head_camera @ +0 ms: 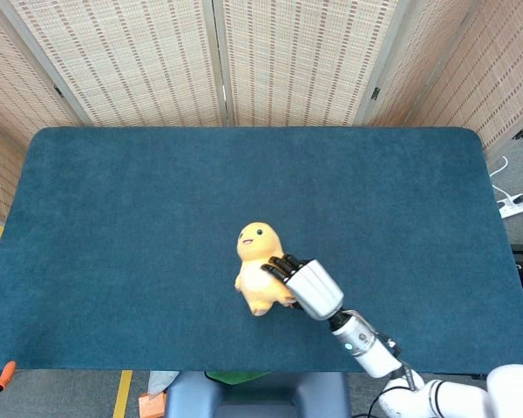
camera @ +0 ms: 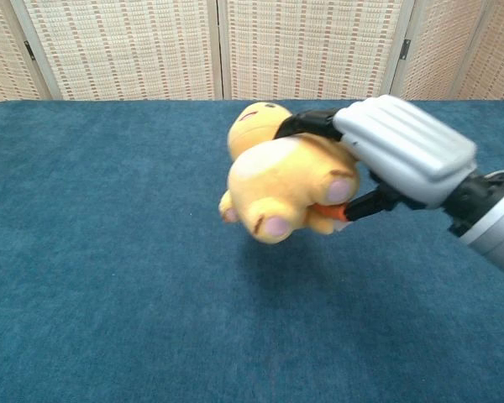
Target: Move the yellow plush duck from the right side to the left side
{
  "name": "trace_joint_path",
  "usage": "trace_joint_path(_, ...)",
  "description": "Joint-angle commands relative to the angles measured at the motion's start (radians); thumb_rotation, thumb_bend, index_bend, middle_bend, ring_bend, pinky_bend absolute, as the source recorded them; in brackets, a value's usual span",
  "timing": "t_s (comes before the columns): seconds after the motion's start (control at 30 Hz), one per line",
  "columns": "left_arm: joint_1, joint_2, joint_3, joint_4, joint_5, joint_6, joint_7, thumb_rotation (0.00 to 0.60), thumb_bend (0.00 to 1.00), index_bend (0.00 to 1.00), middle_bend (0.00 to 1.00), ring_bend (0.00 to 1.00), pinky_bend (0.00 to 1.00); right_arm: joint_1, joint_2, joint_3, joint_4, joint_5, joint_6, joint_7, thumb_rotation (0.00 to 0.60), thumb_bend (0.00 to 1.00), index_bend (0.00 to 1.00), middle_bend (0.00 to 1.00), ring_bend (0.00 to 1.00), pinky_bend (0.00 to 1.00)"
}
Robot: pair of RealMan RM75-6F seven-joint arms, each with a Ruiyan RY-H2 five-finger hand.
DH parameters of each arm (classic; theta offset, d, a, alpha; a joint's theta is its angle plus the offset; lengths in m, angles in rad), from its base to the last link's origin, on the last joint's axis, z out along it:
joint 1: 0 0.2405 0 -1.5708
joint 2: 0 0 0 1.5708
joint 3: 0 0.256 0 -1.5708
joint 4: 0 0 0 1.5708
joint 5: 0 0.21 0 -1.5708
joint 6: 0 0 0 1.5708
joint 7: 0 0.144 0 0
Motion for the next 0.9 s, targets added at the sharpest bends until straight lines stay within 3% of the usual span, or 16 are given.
trace_joint_path(0.03, 0.003, 0.007, 0.008, 0.008, 0.011, 0.006, -0.023, 0.600, 0.33, 0.04, 0.12, 0.05, 0.14, 0.065, -0.176, 0.031, 0.021, 0.034, -0.102, -0.119, 0.600, 0.55, 0.73, 0.70, 0.60, 0.84)
trace_joint_path(0.3, 0.008, 0.022, 0.012, 0.023, 0.018, 0.021, -0.087, 0.600, 0.33, 0.04, 0.12, 0.05, 0.14, 0.116, -0.388, 0.042, 0.171, 0.075, -0.168, -0.189, 0.600, 0.49, 0.73, 0.67, 0.56, 0.77)
trace_joint_path(0.63, 0.008, 0.029, 0.024, 0.036, 0.047, 0.034, -0.117, 0.600, 0.33, 0.04, 0.12, 0.05, 0.14, 0.145, -0.501, 0.071, 0.308, 0.136, -0.221, -0.261, 0.600, 0.44, 0.70, 0.51, 0.45, 0.67)
trace_joint_path(0.7, 0.007, 0.034, 0.023, 0.031, 0.047, 0.034, -0.124, 0.600, 0.33, 0.04, 0.12, 0.05, 0.14, 0.141, -0.501, 0.075, 0.299, 0.168, -0.246, -0.295, 0.600, 0.42, 0.61, 0.43, 0.39, 0.62)
trace_joint_path(0.73, 0.006, 0.036, 0.023, 0.030, 0.046, 0.034, -0.126, 0.600, 0.33, 0.04, 0.12, 0.05, 0.14, 0.137, -0.501, 0.079, 0.290, 0.187, -0.262, -0.316, 0.600, 0.40, 0.50, 0.36, 0.33, 0.58)
trace_joint_path(0.77, 0.006, 0.037, 0.023, 0.029, 0.046, 0.035, -0.126, 0.600, 0.33, 0.04, 0.12, 0.05, 0.14, 0.133, -0.494, 0.081, 0.274, 0.209, -0.284, -0.340, 0.600, 0.37, 0.30, 0.24, 0.24, 0.49)
trace_joint_path(0.83, 0.007, 0.039, 0.021, 0.025, 0.046, 0.038, -0.128, 0.600, 0.33, 0.04, 0.12, 0.05, 0.14, 0.121, -0.471, 0.093, 0.219, 0.254, -0.314, -0.404, 0.600, 0.32, 0.07, 0.08, 0.09, 0.35)
trace_joint_path(0.87, 0.007, 0.040, 0.021, 0.024, 0.046, 0.039, -0.128, 0.600, 0.33, 0.04, 0.12, 0.05, 0.14, 0.117, -0.461, 0.096, 0.194, 0.265, -0.314, -0.428, 0.600, 0.30, 0.00, 0.01, 0.02, 0.25)
trace_joint_path(0.9, 0.006, 0.040, 0.020, 0.022, 0.047, 0.040, -0.127, 0.600, 0.33, 0.05, 0.12, 0.05, 0.14, 0.112, -0.446, 0.098, 0.162, 0.272, -0.309, -0.452, 0.600, 0.28, 0.00, 0.00, 0.00, 0.22)
